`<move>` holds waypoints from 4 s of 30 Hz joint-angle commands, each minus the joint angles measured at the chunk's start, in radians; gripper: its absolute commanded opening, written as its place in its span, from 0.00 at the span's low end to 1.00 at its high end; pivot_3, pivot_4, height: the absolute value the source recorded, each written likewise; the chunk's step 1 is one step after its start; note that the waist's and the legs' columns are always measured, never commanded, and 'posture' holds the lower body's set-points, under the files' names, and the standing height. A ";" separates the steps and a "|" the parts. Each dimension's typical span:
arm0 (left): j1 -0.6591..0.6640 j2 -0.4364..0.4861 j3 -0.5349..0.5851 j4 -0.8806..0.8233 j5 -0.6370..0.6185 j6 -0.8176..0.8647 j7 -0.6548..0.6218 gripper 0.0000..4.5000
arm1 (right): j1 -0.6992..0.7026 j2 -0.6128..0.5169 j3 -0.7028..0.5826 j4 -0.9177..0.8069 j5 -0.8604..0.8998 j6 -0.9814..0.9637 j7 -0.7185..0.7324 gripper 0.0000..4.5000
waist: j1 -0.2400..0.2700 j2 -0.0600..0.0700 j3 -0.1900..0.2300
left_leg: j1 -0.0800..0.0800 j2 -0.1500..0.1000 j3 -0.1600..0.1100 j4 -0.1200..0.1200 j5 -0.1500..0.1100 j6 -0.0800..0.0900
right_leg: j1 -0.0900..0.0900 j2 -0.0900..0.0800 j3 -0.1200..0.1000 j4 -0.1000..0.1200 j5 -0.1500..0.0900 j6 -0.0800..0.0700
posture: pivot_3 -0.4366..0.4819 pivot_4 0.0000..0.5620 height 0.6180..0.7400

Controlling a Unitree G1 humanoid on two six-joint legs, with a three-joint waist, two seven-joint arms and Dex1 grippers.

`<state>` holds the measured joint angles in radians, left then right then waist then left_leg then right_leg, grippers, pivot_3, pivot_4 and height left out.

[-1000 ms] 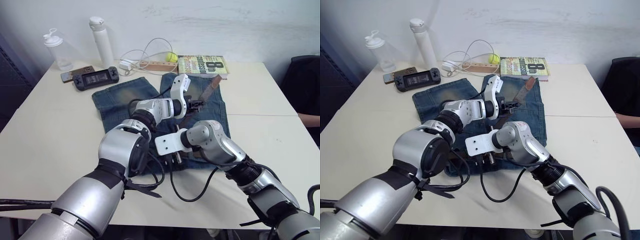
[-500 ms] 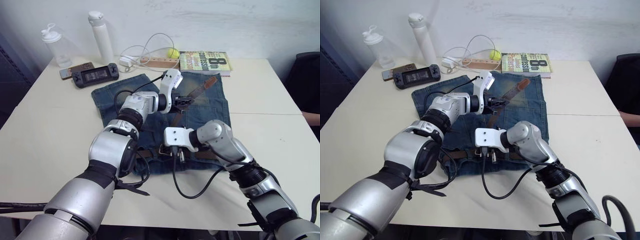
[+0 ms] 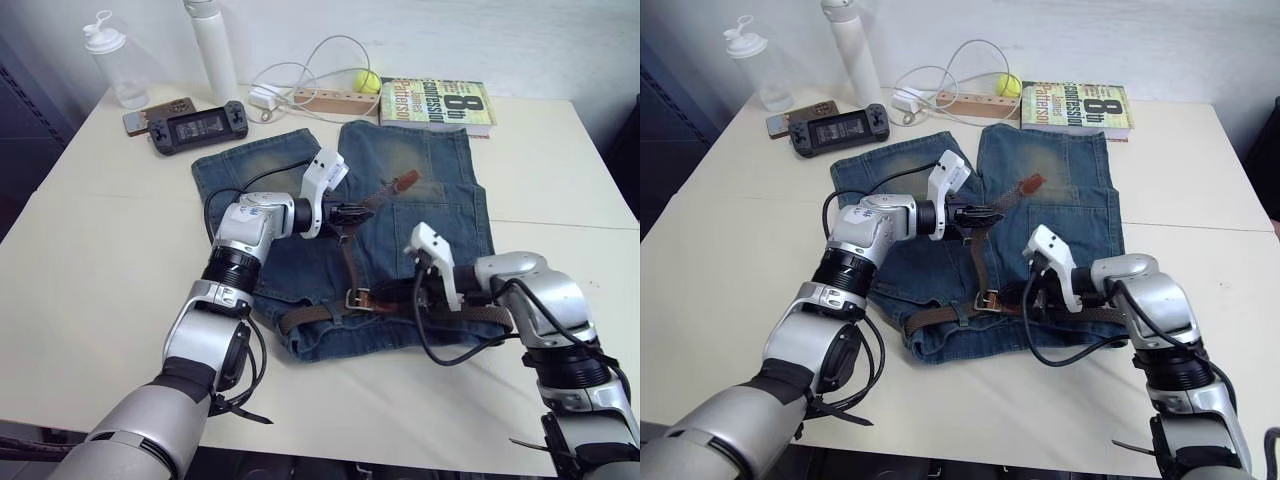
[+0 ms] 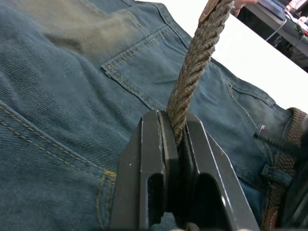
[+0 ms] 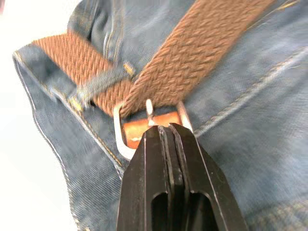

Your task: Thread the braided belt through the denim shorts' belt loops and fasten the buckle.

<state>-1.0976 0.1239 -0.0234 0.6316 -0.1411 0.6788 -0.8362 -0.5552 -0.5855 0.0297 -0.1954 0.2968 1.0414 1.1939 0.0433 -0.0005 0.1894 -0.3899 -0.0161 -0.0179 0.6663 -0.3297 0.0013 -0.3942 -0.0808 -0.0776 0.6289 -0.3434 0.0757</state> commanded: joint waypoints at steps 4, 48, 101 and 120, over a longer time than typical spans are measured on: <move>0.029 -0.004 -0.092 -0.129 0.004 -0.023 -0.023 0.00 | 0.005 -0.014 -0.172 -0.146 0.144 0.095 -0.137 0.02 | 0.000 0.000 0.003 | 0.001 0.000 0.000 0.000 0.001 -0.001 | 0.000 0.000 0.000 0.003 0.000 0.000 | 0.48 0.27 0.96; 0.109 0.188 -0.363 -0.373 0.181 -0.460 -0.160 0.62 | 0.065 -0.290 0.064 -0.191 -0.161 -0.571 -0.263 0.00 | -0.017 -0.001 0.006 | 0.001 -0.001 0.001 0.014 0.004 0.002 | 0.001 -0.001 0.003 0.015 0.000 0.000 | 0.48 0.27 0.96; -0.081 0.218 -0.399 0.215 0.361 -1.288 -0.257 0.00 | 0.442 -0.167 0.195 -0.338 -0.516 -0.822 -0.576 0.83 | -0.020 -0.002 0.006 | 0.002 -0.003 0.003 0.018 0.004 0.004 | 0.000 -0.001 0.005 0.023 0.000 0.000 | 0.48 0.27 0.96; -0.182 0.277 -0.461 0.452 0.503 -1.661 -0.220 0.00 | 0.491 0.030 0.122 -0.353 -0.527 -0.739 -0.677 0.00 | -0.022 -0.003 0.005 | 0.002 -0.004 0.005 0.018 0.004 0.005 | -0.002 0.000 0.002 0.026 0.000 0.000 | 0.48 0.27 0.96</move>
<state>-1.2560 0.4019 -0.4792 1.0778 0.3465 -0.9631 -1.0577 -0.0596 -0.5643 0.1878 -0.5049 -0.2226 0.2933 0.5477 0.0215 -0.0036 0.1945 -0.3874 -0.0206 -0.0124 0.6846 -0.3257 0.0060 -0.3959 -0.0808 -0.0754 0.6548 -0.3434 0.0760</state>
